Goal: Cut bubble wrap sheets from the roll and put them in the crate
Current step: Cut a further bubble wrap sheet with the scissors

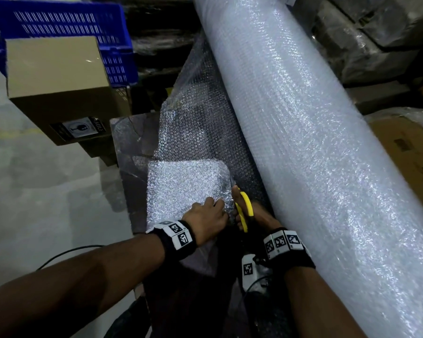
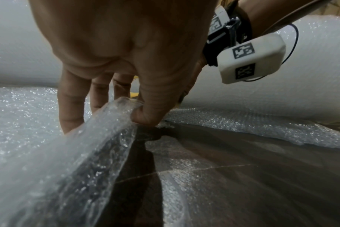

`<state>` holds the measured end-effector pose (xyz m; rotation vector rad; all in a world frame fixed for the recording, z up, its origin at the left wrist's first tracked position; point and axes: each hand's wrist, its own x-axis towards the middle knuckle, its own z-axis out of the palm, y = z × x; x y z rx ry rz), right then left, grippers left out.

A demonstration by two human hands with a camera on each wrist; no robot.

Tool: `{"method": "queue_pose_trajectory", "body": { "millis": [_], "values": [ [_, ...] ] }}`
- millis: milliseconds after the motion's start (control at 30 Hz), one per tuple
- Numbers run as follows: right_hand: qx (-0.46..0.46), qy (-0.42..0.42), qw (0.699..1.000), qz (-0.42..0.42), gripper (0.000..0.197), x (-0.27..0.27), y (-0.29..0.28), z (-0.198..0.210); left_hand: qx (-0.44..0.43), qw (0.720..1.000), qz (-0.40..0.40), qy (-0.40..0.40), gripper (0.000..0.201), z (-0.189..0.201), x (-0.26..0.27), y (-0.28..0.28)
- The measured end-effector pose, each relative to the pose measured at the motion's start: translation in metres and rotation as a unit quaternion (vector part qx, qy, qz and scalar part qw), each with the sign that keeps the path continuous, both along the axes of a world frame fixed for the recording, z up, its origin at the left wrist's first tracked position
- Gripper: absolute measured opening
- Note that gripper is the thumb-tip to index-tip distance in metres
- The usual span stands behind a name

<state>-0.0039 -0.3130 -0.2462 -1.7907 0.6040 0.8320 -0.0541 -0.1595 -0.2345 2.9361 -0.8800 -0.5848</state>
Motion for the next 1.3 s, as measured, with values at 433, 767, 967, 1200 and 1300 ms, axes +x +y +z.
{"method": "queue_pose_trajectory", "body": {
  "millis": [433,767,967,1200,1300],
  "values": [
    [0.005,-0.018,1.000,0.009,0.079,0.019,0.006,-0.015,0.003,1.000,0.009,-0.005,0.032,-0.001,0.001,-0.002],
    [0.009,-0.024,1.000,-0.001,0.063,0.023,0.006,-0.005,0.004,1.000,0.001,-0.005,0.032,-0.002,0.002,-0.001],
    [0.028,-0.005,1.000,0.003,0.063,0.029,0.012,0.000,-0.009,1.000,0.013,0.005,0.034,0.003,0.002,-0.002],
    [0.038,0.021,0.999,0.010,0.075,0.036,0.019,0.001,-0.051,0.998,0.002,-0.022,0.050,-0.007,-0.001,0.002],
    [0.029,0.003,0.999,0.019,0.065,0.034,0.011,0.000,-0.044,0.998,0.008,-0.048,0.040,-0.001,0.000,0.000]
  ]
}}
